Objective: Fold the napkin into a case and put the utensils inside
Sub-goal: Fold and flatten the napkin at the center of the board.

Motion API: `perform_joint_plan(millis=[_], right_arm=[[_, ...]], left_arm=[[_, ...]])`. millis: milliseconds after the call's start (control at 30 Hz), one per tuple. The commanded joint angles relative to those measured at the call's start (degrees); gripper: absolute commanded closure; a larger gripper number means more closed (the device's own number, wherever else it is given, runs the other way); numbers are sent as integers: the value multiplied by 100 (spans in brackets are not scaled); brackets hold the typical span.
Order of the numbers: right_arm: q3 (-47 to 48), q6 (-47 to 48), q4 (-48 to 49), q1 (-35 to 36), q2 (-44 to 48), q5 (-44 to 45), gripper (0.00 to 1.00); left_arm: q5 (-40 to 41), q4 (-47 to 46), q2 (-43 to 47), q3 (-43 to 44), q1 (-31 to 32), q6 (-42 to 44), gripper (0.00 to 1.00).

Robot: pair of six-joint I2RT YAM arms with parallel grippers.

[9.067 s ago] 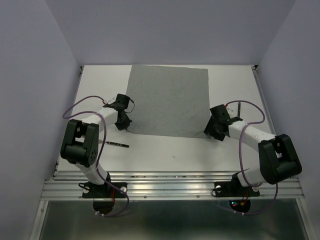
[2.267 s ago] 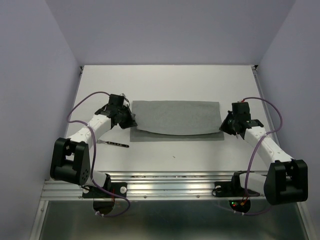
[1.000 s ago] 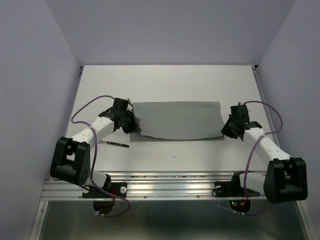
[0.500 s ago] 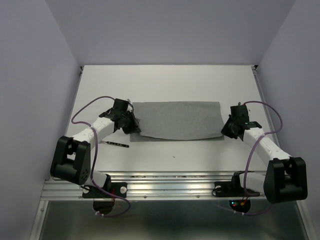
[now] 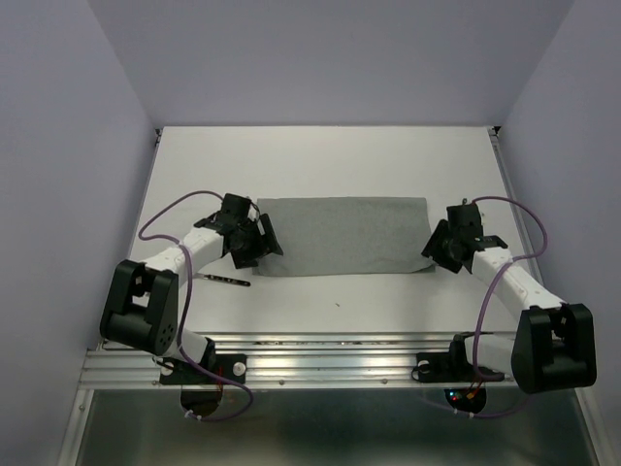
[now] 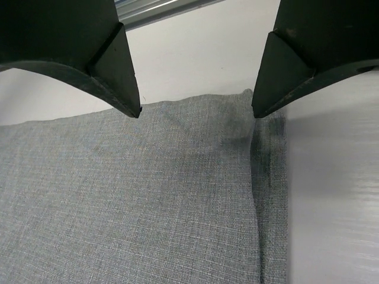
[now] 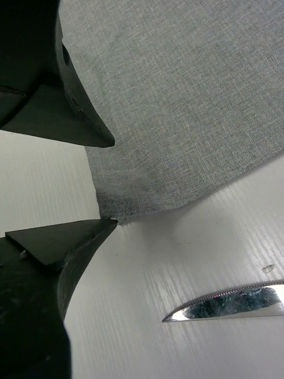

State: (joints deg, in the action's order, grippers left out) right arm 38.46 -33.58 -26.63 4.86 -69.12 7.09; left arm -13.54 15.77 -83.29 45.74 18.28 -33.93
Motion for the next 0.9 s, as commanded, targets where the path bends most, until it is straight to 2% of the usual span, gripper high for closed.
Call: perform_joint_plan(millis=[0,200,333,500,567,667,800,867], right_arm=[[153,97,10,-38,13,169,41],[530,159,-105,-38,127,354,40],[776,246,-53,-38,92,354,43],[830,361,70,-38,-171,-181,62],[717,361,88,-38,-189,-331,67],[593,370,106,-38,-207,-261,70],[531,440,106,-38,-365,-278,73],[540,449,132,-38,-557,-375,74]], left_arm=[[334,224,339,233,17,-26,12],[1089,497,796,796,17,9,13],[1117,497,630,1103,26,123,16],[932,524,252,1114,53,124,28],[1011,585,182,1043,53,89,36],[906,506,199,815,53,106,40],[642,418,32,621,70,255,39],[660,427,-126,560,70,282,28]])
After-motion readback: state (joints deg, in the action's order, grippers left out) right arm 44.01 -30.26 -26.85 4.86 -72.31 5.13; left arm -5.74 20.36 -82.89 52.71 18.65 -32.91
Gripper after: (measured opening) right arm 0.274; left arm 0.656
